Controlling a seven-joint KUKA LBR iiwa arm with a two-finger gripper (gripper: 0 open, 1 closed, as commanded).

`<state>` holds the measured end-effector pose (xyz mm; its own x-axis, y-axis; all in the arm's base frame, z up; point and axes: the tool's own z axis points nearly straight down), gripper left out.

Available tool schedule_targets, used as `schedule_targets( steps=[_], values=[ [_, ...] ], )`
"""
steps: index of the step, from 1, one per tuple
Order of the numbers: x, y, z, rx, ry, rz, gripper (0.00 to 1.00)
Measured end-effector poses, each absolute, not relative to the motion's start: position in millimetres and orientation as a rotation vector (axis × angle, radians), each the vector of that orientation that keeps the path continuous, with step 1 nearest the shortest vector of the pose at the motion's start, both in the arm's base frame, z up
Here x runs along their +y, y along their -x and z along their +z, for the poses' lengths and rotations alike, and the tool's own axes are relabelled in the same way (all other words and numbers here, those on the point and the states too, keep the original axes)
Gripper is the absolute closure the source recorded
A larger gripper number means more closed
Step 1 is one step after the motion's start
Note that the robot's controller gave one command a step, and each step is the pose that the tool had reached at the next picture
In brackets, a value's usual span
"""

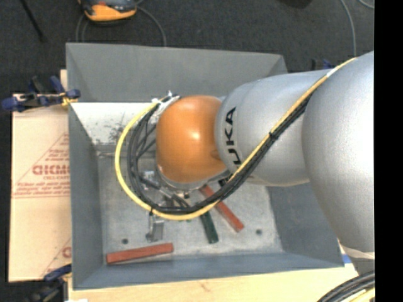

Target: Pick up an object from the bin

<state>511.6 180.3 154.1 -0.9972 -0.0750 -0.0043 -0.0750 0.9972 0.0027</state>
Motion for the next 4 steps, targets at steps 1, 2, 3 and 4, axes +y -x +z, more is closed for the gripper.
schedule_targets(
  steps=[1,2,3,4],
  values=[
    [154.5,-510.9,139.6,3.139,-0.005,-0.001,0.00],
    [115.1,-498.2,137.3,3.140,0.036,0.001,0.00],
    [78.6,-515.9,107.2,3.108,0.433,-0.002,0.00],
    [78.9,-501.3,90.5,3.085,0.585,0.000,0.00]
  ],
)
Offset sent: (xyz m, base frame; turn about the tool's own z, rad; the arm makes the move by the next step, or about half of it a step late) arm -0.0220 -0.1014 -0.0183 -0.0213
